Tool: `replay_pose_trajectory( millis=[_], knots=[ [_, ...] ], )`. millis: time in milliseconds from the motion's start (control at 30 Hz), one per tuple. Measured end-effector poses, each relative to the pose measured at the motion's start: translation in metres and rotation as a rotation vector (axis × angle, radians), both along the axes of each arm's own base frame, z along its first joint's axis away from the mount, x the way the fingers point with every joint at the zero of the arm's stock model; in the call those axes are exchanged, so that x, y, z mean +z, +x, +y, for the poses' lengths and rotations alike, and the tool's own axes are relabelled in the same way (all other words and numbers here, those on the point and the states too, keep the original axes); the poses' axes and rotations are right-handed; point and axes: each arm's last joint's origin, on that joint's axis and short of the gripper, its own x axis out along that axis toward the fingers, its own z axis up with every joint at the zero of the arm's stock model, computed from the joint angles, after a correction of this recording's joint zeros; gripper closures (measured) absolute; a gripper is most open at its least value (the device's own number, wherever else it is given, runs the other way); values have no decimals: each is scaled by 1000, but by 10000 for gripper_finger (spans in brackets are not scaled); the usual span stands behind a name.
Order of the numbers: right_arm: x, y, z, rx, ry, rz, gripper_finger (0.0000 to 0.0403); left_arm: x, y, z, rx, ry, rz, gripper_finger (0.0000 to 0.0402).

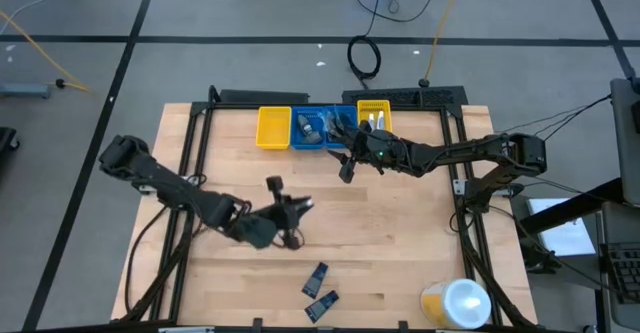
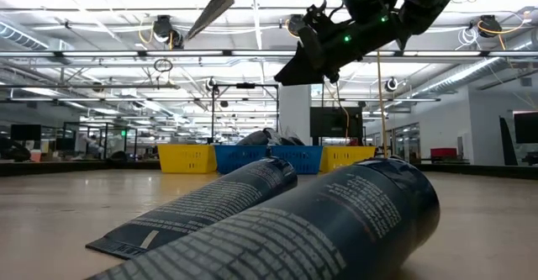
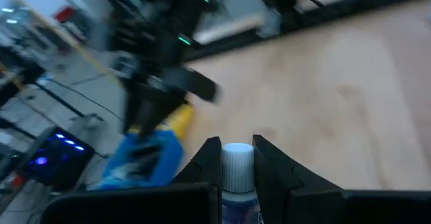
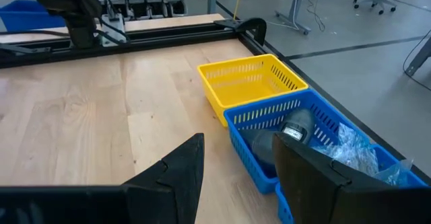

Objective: Pick & Place Travel size toiletries
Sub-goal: Put the white toothpaste into the right yellow bin

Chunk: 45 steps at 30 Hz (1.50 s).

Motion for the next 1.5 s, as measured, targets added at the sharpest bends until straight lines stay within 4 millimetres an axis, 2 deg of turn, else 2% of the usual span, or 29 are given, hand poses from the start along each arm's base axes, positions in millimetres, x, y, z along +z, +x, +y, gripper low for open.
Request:
replay_pose_trajectory(
  millis=[267, 500, 700, 1000, 1500],
  knots=[
    [2, 3, 11, 37, -7, -18, 234, 19, 22, 39, 127, 4, -179, 362],
    [5, 6, 24, 74, 2, -60, 234, 28, 32, 70, 212, 1, -261, 362],
    [12, 9, 34, 106, -14, -134, 234, 33, 36, 89, 217, -34, -324, 362],
    [17, 10, 42, 113, 50, -202, 234, 42, 39, 103, 210, -21, -395, 362],
    [21, 11, 46, 160, 111, -266, 234, 49, 41, 102, 111, -16, -449, 362]
  ],
)
